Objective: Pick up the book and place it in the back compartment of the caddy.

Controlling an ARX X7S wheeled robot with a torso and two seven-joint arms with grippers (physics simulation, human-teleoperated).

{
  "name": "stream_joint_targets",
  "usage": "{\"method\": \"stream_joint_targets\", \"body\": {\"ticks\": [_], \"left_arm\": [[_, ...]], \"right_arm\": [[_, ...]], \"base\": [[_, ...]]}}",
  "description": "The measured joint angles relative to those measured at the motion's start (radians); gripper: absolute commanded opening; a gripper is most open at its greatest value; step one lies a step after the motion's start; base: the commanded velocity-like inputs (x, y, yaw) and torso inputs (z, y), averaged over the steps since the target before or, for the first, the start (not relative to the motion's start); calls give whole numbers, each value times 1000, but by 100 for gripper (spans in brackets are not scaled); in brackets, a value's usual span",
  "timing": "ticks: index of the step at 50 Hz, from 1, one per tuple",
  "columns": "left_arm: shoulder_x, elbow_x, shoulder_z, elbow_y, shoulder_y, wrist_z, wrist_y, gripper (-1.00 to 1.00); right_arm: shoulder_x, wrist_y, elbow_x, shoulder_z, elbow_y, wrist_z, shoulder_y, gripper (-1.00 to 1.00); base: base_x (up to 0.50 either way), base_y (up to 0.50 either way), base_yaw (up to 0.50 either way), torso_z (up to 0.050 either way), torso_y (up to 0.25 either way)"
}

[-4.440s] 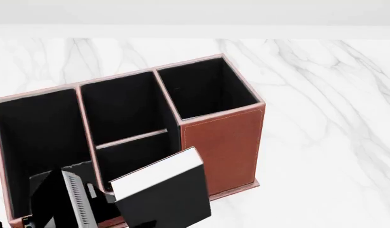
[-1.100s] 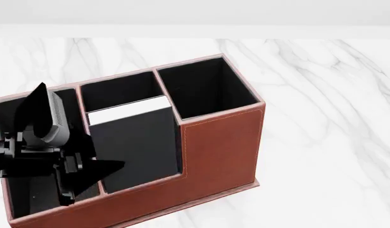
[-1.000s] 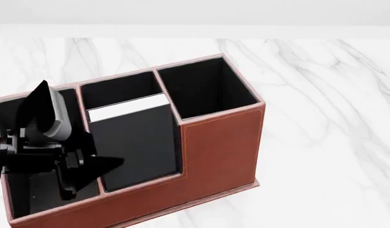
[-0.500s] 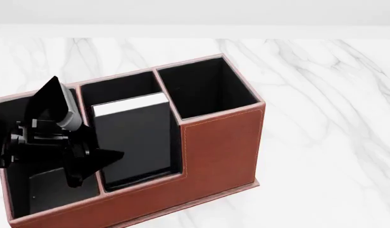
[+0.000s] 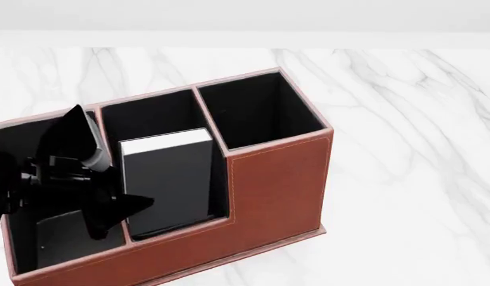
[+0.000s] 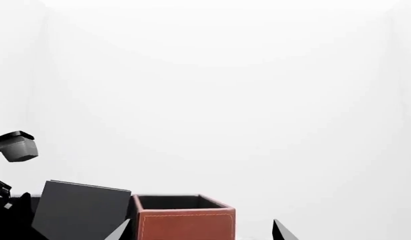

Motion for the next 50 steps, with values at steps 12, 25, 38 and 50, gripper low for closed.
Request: {"method": "stream_joint_targets", "body": {"ticks": [12, 25, 38, 50], "left_arm": [[23, 154, -164, 0, 16, -1, 32, -100], [42, 288, -318, 0, 36, -4, 38, -100], [49, 374, -425, 0, 57, -11, 11, -100], [50, 418, -465, 0, 64, -26, -11, -100]], "right_arm": [[1, -2, -2, -4, 6, 2, 3, 100], [2, -3, -3, -8, 10, 4, 6, 100], [3, -3, -4, -12, 12, 6, 8, 100], [7, -3, 2, -12, 13, 9, 11, 100]], "base": [[0, 0, 0, 0, 2], [0, 0, 0, 1, 1], [0, 0, 0, 0, 2], [0, 0, 0, 0, 1]]}}
